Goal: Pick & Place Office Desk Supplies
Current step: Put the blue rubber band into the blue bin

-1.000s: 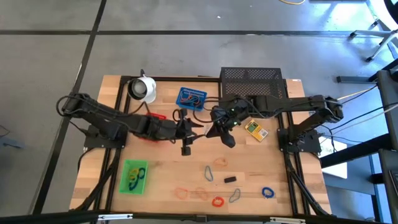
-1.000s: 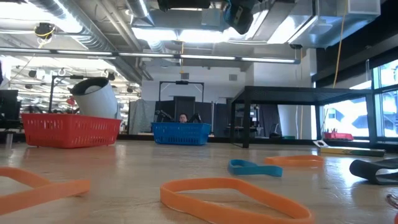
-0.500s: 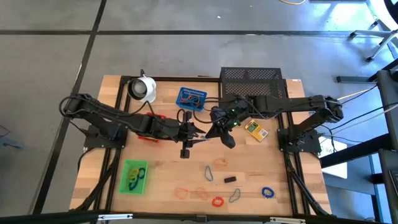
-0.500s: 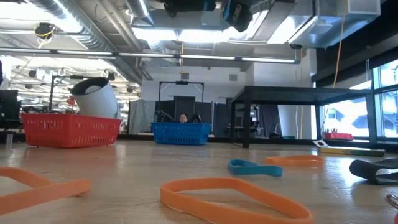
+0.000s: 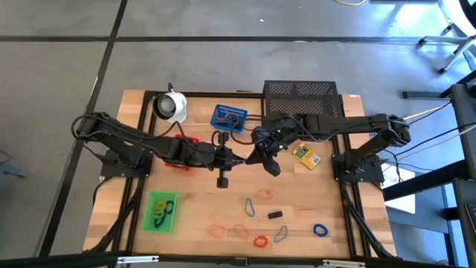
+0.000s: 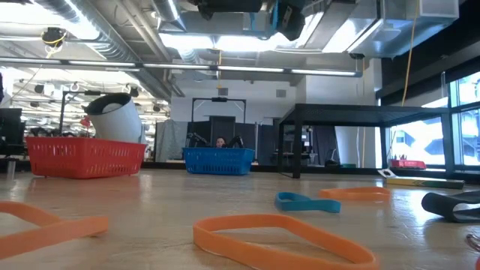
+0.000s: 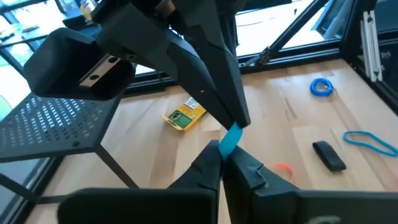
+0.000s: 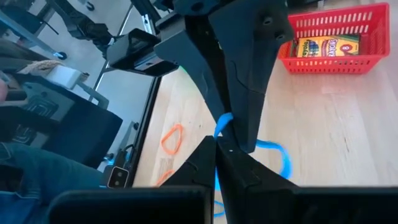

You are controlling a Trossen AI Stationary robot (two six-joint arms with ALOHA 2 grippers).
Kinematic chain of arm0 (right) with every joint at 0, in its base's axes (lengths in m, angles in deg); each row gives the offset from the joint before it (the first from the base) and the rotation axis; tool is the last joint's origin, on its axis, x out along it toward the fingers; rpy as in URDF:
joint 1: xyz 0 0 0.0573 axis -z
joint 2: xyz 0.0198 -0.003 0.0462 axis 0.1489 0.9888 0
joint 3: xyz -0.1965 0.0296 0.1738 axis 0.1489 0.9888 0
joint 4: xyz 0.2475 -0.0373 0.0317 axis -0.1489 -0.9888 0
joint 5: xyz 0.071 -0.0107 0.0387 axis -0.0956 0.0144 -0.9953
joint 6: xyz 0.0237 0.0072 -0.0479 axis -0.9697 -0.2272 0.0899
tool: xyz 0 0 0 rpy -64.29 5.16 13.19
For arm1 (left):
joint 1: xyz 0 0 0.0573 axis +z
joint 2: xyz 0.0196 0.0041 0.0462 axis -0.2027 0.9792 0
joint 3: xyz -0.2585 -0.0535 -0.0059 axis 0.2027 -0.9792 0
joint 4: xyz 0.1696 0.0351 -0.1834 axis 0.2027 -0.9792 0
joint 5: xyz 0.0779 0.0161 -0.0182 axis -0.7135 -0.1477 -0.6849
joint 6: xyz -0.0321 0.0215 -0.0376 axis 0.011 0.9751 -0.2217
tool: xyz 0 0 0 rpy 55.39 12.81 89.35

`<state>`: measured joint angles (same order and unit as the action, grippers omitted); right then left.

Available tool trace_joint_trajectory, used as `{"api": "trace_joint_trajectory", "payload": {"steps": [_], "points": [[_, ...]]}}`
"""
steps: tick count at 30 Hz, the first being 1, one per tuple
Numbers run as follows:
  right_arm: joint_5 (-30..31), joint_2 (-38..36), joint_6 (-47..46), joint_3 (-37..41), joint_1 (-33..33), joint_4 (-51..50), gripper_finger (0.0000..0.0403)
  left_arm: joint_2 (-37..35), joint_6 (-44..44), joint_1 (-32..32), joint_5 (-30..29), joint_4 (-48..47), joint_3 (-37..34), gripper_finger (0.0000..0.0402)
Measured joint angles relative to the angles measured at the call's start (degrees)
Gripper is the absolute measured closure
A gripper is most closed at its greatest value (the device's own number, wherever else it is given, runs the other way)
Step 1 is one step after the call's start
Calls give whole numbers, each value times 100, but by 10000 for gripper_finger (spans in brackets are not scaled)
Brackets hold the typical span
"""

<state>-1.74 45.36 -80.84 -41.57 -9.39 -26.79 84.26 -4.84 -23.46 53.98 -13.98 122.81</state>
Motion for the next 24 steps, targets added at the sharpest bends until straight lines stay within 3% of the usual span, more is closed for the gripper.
{"api": "trace_joint_trajectory", "payload": {"steps": [9,20,24], "points": [[37,-4,-7,0,2,-4,380,0,-300,-42,46,13,0,399],[199,-317,35,-4,4,-169,269,0,-385,-25,-10,-27,0,399],[198,-754,199,-4,7,-665,251,-4,-550,105,-434,-39,0,398]]}}
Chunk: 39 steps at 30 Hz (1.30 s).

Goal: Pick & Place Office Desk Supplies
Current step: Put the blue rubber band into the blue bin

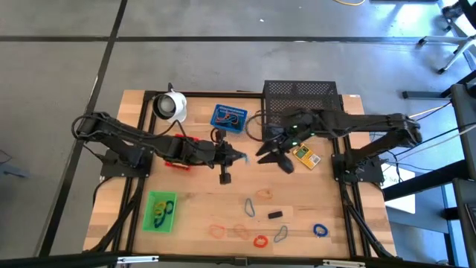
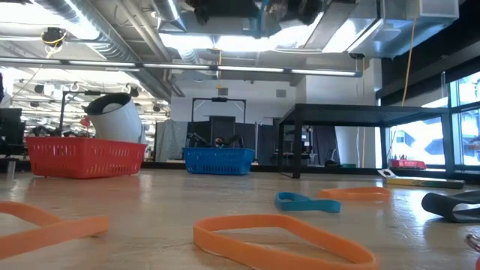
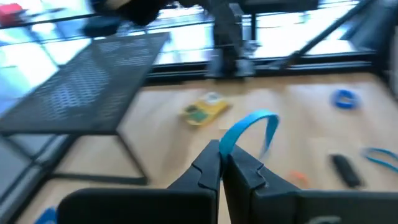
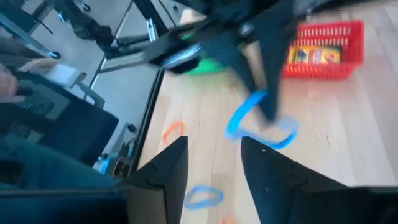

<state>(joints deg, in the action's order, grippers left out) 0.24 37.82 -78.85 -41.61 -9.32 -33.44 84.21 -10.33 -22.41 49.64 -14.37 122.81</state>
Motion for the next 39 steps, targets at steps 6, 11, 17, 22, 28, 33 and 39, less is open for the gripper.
{"api": "trace_joint_trajectory", "payload": {"steps": [6,11,17,22,28,33,39], "points": [[-2,-838,-214,0,-12,-1117,249,0,-187,493,-927,-42,0,398],[-1,-1415,-804,0,-182,-2194,258,197,79,1184,-946,-33,-2,398],[794,-1834,-1681,57,-731,-3086,272,805,-361,2022,-938,57,-2,398],[1538,-2071,-2849,578,-1387,-3549,280,1396,-820,2525,-934,63,-2,398],[1520,-2162,-4837,1745,-2252,-3554,284,1870,-1107,2850,-926,52,-2,398],[978,-2088,-6318,2744,-2989,-3183,285,1934,-1197,2965,-921,59,-2,394],[758,-1996,-7917,3664,-3905,-1400,285,1910,-1116,3078,-920,3,-2,378]]}}
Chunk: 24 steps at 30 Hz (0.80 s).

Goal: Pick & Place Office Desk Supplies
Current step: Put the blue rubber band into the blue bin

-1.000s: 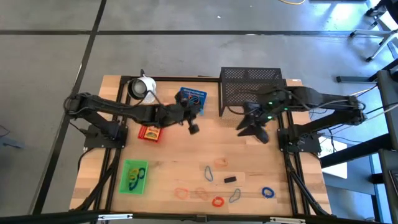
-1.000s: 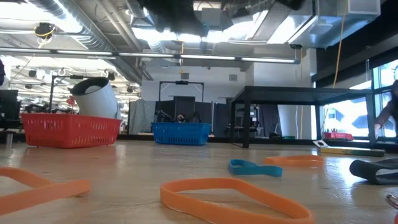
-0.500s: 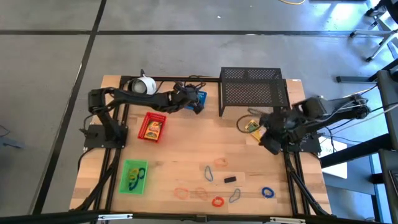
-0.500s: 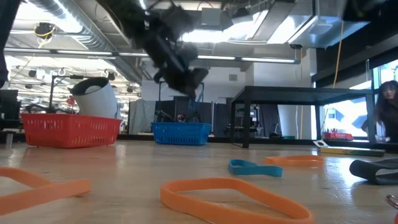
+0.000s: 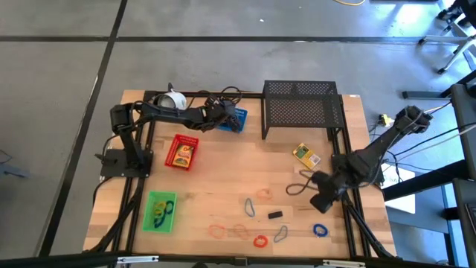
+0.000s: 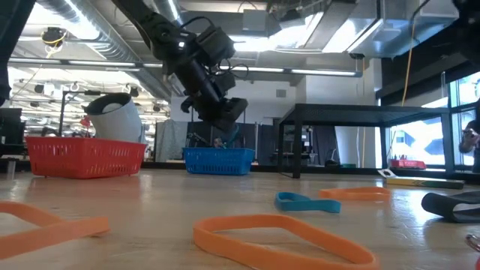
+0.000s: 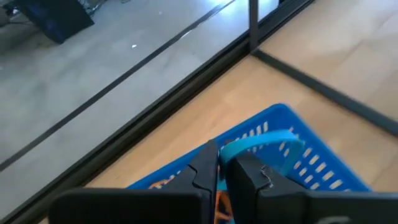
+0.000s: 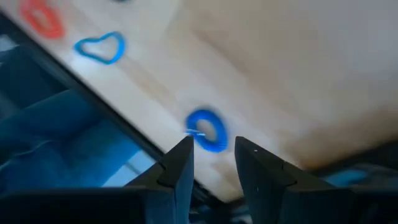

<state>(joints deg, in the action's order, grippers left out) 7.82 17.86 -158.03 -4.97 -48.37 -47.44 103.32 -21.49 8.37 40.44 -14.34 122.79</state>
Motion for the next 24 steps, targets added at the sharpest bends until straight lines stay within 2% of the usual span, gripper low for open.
{"api": "trace_joint_trajectory", "payload": {"steps": [4,6,12,17,24], "points": [[226,184,-445,441,-510,1502,285,0,7,61,151,-248,0,365],[228,318,-586,546,-709,1911,285,0,5,80,192,-386,0,359],[187,739,-840,565,-1192,2081,285,0,-72,82,152,-471,0,343],[-83,1037,-847,565,-1509,2191,280,0,-271,81,308,-474,0,321],[-510,1396,-833,565,-1778,2254,230,-57,-350,56,330,-677,0,274]]}}
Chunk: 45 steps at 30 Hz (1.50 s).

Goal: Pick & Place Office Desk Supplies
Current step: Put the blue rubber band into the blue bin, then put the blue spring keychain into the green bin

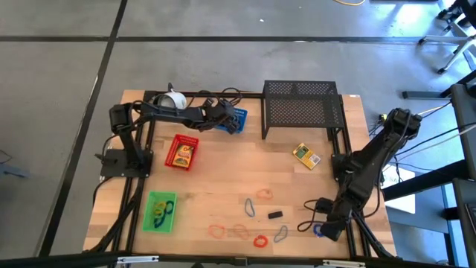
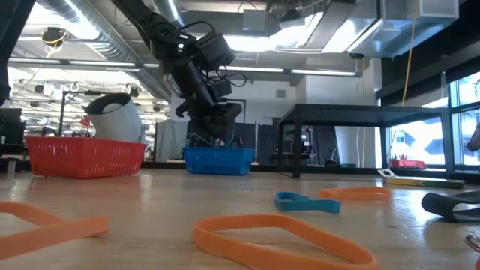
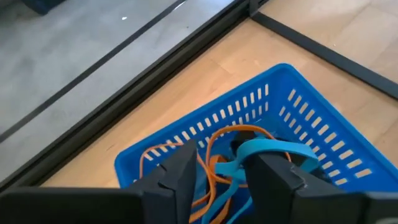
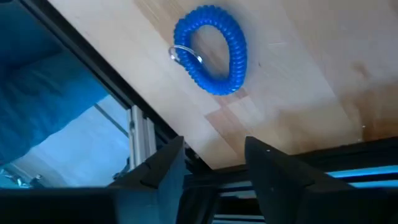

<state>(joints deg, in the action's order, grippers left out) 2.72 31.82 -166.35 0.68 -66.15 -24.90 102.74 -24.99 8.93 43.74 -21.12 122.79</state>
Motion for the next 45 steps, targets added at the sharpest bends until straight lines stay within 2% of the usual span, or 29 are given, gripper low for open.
{"api": "trace_joint_trajectory", "payload": {"steps": [5,9,12,18,21,26,31,38,45], "points": [[24,200,32,-2,-29,82,194,-268,-447,17,127,-650,0,242],[31,347,320,-2,-29,87,179,-587,-1081,214,936,-1085,0,229],[45,437,723,-2,-29,96,175,-695,-1490,401,1269,-1285,0,229],[44,612,1315,-2,-29,113,175,-723,-2069,797,2097,-1354,0,229],[-2,690,1351,-2,-30,121,175,-721,-2031,887,2534,-1320,0,229],[10,859,1464,-2,-183,225,175,-858,-1791,804,2763,-764,0,229],[469,1062,1593,-17,-337,440,177,-1164,-1831,591,2763,127,0,229],[623,1034,1362,-24,-337,274,201,-1708,-1873,177,2778,1134,0,229],[1244,1018,1287,-26,-330,112,219,-2085,-1790,-321,2759,1833,0,229]]}}
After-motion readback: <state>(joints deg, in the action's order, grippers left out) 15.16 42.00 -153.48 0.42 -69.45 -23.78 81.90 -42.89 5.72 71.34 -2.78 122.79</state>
